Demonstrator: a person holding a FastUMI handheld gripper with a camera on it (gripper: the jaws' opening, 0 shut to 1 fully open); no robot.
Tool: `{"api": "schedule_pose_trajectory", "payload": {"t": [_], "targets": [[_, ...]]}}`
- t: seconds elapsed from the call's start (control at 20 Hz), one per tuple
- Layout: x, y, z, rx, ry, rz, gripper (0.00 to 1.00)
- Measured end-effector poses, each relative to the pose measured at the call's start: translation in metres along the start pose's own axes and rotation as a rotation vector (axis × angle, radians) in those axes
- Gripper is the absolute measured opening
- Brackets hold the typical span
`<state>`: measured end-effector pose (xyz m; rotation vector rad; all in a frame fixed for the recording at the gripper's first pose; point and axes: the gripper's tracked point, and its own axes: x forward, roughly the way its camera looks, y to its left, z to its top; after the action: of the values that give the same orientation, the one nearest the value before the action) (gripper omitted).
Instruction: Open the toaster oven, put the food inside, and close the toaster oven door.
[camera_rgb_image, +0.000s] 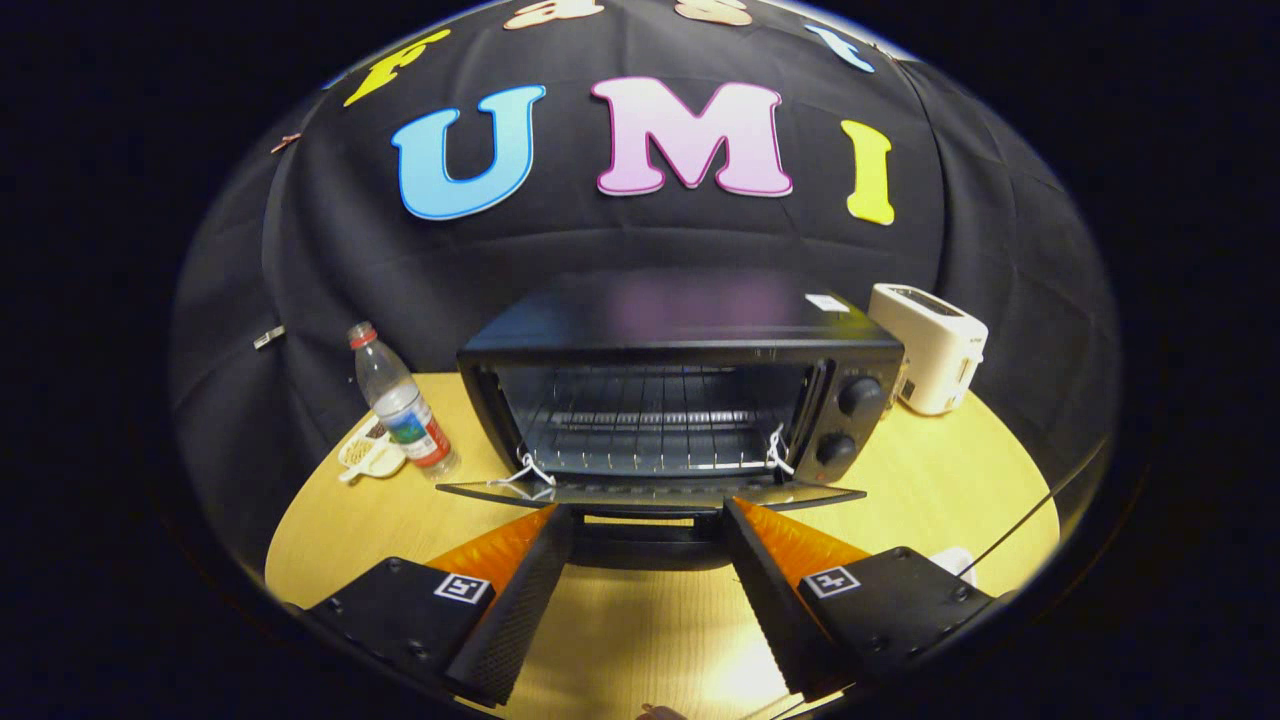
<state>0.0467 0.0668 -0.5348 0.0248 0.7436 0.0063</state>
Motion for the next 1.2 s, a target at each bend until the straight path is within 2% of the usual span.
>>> {"api": "schedule_pose_trajectory", "payload": {"t": [0.15,0.5,0.6,0.8,0.95,1.05,1.2], "targets": [[-0.011,-0.007,-0.029,0.017,0.088,0.001,0.97],[-0.030,-0.027,-0.008,0.035,0.064,0.009,0.98],[-0.044,-0.056,0.006,0.054,0.036,-0.028,0.98],[-0.090,-0.161,0.013,0.134,0.005,-0.185,0.98],[-0.117,-0.227,-0.016,0.232,0.079,-0.250,0.99],[-0.128,-0.259,-0.034,0.215,0.126,-0.265,0.99],[-0.130,-0.293,-0.053,0.078,0.190,-0.262,0.99]]}}
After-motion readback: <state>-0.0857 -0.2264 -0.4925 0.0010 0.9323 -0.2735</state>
